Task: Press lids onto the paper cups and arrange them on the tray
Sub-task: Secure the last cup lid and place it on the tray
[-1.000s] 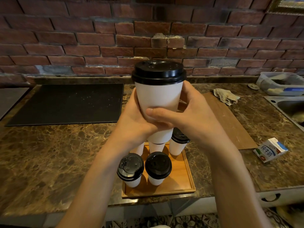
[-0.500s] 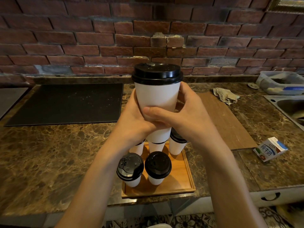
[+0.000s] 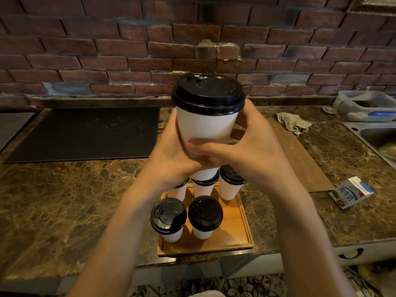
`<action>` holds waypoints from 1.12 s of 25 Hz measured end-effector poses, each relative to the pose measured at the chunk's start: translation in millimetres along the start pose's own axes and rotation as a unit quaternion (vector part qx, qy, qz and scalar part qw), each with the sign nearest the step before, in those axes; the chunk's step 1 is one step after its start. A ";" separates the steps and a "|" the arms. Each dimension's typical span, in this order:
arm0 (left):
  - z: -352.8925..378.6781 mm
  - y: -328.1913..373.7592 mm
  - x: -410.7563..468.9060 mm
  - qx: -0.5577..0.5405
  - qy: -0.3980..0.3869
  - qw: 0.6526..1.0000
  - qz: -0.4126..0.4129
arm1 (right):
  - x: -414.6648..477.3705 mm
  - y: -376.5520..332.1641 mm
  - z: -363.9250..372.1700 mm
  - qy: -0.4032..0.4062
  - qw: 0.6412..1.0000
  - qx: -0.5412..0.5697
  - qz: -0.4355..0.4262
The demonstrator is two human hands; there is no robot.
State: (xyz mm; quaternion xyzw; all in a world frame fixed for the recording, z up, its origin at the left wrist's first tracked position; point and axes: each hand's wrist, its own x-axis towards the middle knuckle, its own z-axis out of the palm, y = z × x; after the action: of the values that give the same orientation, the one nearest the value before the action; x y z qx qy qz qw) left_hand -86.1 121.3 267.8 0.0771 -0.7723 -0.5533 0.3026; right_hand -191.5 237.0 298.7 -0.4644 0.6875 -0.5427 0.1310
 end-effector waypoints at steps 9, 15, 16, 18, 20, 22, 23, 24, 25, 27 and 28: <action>-36.8 -39.7 -31.8 0.074 0.109 0.991 -0.025 | -8.4 27.4 -10.7 0.080 0.996 0.017 -0.043; -55.4 -128.8 -79.9 0.160 0.287 0.936 -0.128 | -30.4 86.6 -22.5 0.110 0.994 -0.007 0.007; -55.3 -144.5 -91.8 0.195 0.293 0.924 -0.151 | -36.4 98.0 -22.1 0.111 0.994 -0.005 0.021; -52.2 -175.3 -116.9 0.257 0.274 0.904 -0.205 | -49.4 121.5 -19.6 0.117 0.992 -0.004 0.048; -45.2 -199.3 -139.0 0.297 0.235 0.884 -0.273 | -62.6 144.5 -16.5 0.128 0.989 -0.002 0.074; -38.6 -218.1 -157.1 0.345 0.191 0.865 -0.312 | -74.2 163.7 -11.3 0.135 0.986 0.002 0.100; -36.2 -226.0 -165.0 0.367 0.166 0.858 -0.318 | -79.4 171.7 -8.1 0.136 0.984 0.005 0.114; -33.8 -232.7 -171.6 0.383 0.140 0.853 -0.325 | -84.3 179.1 -5.3 0.136 0.982 0.010 0.127; -31.8 -238.6 -177.5 0.393 0.114 0.847 -0.338 | -89.0 186.6 -2.7 0.137 0.981 0.019 0.139; -27.5 -248.4 -187.4 0.419 0.068 0.830 -0.363 | -98.1 201.5 2.5 0.137 0.977 0.027 0.161; -25.4 -252.0 -190.7 0.440 0.051 0.819 -0.364 | -102.5 208.3 5.1 0.137 0.976 0.024 0.170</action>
State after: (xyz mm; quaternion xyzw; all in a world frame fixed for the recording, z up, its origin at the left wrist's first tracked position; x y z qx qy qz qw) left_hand 27.1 92.5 -27.0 0.5059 -0.8325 -0.2199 0.0519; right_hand -236.6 309.6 82.8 -0.2585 0.7549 -0.5869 0.1371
